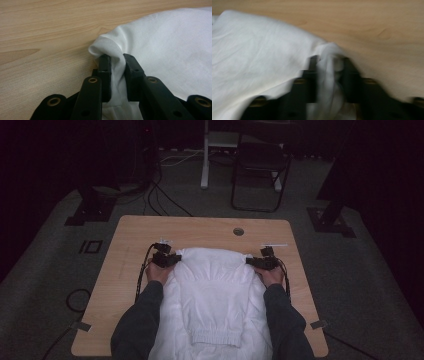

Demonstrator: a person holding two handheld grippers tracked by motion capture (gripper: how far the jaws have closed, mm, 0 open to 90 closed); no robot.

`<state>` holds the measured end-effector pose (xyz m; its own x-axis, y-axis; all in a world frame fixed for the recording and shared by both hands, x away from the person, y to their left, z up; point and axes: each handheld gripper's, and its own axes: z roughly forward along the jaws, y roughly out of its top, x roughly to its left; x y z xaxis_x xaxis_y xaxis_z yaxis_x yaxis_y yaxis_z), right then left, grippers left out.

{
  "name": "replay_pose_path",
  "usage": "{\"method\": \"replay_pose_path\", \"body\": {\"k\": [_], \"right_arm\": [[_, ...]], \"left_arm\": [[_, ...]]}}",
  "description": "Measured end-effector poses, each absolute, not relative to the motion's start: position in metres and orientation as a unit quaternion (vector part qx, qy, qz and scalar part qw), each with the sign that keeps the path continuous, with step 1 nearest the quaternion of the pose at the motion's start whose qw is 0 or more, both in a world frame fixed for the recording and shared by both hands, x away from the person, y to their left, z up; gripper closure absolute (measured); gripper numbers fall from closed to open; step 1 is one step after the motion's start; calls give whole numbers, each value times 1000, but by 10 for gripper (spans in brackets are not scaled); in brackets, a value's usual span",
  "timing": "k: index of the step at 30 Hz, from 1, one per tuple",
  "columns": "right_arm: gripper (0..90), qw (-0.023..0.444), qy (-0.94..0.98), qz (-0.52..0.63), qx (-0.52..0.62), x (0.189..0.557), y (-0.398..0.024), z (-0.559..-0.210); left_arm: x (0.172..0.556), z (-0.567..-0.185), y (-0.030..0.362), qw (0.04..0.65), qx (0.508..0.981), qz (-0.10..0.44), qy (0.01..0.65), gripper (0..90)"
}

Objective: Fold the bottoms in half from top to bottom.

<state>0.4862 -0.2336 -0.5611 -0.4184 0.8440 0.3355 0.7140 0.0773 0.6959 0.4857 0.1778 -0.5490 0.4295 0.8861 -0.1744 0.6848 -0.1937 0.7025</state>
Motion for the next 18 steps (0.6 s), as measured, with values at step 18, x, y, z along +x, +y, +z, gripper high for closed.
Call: {"method": "replay_pose_path", "body": {"k": [18], "right_arm": [[855, 164, 694, 509, 482, 466, -255, -499]], "left_arm": [[472, -490, 196, 480, 703, 145, 504, 846]]}}
